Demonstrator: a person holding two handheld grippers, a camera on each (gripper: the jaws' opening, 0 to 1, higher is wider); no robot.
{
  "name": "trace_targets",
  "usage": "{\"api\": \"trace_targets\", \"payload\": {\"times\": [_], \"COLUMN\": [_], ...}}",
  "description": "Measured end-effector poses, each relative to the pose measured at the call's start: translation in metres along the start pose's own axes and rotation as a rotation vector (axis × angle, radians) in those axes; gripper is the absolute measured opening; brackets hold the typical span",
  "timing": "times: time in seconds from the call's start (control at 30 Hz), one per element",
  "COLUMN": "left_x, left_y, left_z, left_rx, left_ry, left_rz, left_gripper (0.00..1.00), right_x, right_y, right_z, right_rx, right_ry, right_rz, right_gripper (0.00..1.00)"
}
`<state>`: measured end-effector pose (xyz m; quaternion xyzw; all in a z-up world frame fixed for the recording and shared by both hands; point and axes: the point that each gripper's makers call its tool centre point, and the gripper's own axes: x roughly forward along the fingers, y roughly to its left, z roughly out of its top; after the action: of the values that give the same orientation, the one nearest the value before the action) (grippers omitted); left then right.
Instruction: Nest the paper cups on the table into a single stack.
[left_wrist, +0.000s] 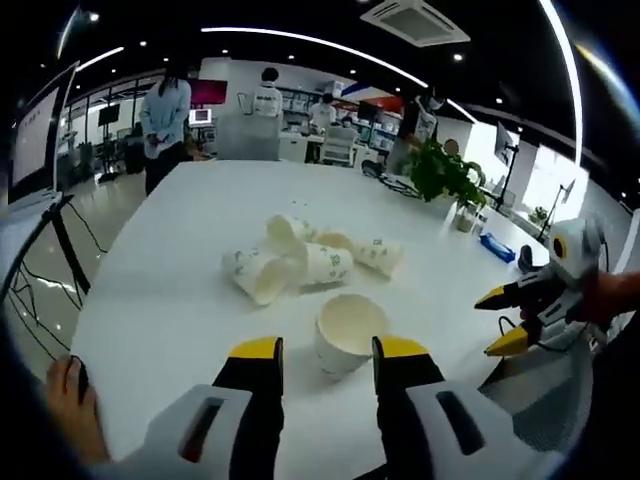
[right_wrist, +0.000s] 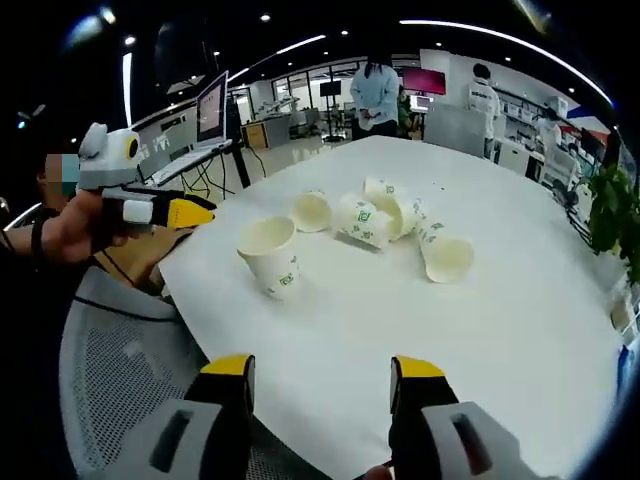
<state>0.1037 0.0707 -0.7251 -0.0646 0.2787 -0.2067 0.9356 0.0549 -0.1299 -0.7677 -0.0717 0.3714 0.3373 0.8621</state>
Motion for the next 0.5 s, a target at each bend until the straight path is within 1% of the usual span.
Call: {"api": "trace_targets", "payload": {"times": [0.1, 0.13, 0.23, 0.33, 0.4, 0.43, 0.47, 0.5], "left_x": [0.000, 0.000, -0.001, -0.002, -0.002, -0.003, -0.003, -0.002], "left_y": [0.003, 0.004, 0.005, 0.005, 0.007, 0.007, 0.007, 0.009], "left_z": [-0.007, -0.012, -0.018, -0.020, -0.024, -0.022, -0.022, -0.022], "left_rx": [-0.014, -0.023, -0.036, -0.047, -0.059, -0.061, -0.060, -0.061], "left_ry": [0.001, 0.006, 0.011, 0.011, 0.014, 0.015, 0.017, 0.014], "left_rz": [0.010, 0.009, 0.014, 0.023, 0.024, 0.029, 0.032, 0.035], "left_gripper": [0.33, 0.33, 0.34, 0.34, 0.34, 0.34, 0.34, 0.34], "right_x": [0.001, 0.000, 0.001, 0.002, 0.004, 0.004, 0.005, 0.006], "right_y": [-0.002, -0.002, -0.003, -0.003, -0.003, -0.001, 0.002, 0.003], "right_z": [-0.003, -0.003, -0.007, -0.012, -0.015, -0.015, -0.013, -0.011], "right_rx": [0.006, 0.012, 0.031, 0.048, 0.075, 0.093, 0.132, 0.149], "right_ry": [0.003, 0.002, -0.001, -0.003, -0.010, -0.019, -0.045, -0.060], "right_rz": [0.000, 0.001, 0.004, 0.006, 0.012, 0.021, 0.039, 0.045], "right_gripper": [0.53, 0.53, 0.53, 0.53, 0.53, 0.53, 0.53, 0.53]}}
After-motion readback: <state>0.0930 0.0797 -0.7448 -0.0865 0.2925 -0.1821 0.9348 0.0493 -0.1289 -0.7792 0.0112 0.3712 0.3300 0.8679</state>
